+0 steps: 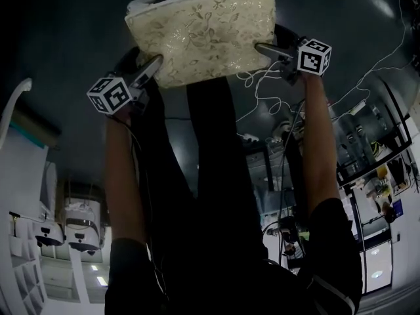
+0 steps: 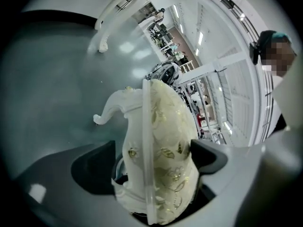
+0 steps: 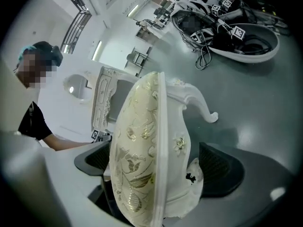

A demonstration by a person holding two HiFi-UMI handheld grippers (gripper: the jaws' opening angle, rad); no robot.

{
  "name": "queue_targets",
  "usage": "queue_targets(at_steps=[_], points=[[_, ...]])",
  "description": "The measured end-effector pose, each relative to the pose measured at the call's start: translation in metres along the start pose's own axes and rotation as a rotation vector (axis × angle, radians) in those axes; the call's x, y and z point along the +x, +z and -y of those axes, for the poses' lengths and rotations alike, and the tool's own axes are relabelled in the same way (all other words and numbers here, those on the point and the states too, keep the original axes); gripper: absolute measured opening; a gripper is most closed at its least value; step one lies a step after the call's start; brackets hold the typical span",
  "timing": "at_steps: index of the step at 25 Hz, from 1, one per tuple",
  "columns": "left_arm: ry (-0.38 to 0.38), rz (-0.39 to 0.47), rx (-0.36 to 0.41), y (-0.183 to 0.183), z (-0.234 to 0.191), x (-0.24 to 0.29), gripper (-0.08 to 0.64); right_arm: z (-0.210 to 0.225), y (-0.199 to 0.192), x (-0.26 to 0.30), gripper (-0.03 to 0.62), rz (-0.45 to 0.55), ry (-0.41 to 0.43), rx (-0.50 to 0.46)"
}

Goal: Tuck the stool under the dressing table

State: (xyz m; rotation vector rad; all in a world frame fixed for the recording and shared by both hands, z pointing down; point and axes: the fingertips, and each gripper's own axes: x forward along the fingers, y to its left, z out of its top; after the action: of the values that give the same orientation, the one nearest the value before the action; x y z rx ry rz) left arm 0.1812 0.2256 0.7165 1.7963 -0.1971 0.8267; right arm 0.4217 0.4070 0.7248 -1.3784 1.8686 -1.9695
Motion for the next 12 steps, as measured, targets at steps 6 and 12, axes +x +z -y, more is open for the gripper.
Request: queue_targets(at_steps=[6, 12], points=[[-0.096, -0.043, -0.049, -0.007, -0.003, 0.014, 0.54, 0.01, -0.01, 0.02, 0.597, -0.09, 0.097, 0.057], [-0.186, -0.095, -0.046, -0.012, 0.007, 0.03, 0.551, 0.0, -0.012, 0.029, 0.597, -0.143, 0.247, 0.094]])
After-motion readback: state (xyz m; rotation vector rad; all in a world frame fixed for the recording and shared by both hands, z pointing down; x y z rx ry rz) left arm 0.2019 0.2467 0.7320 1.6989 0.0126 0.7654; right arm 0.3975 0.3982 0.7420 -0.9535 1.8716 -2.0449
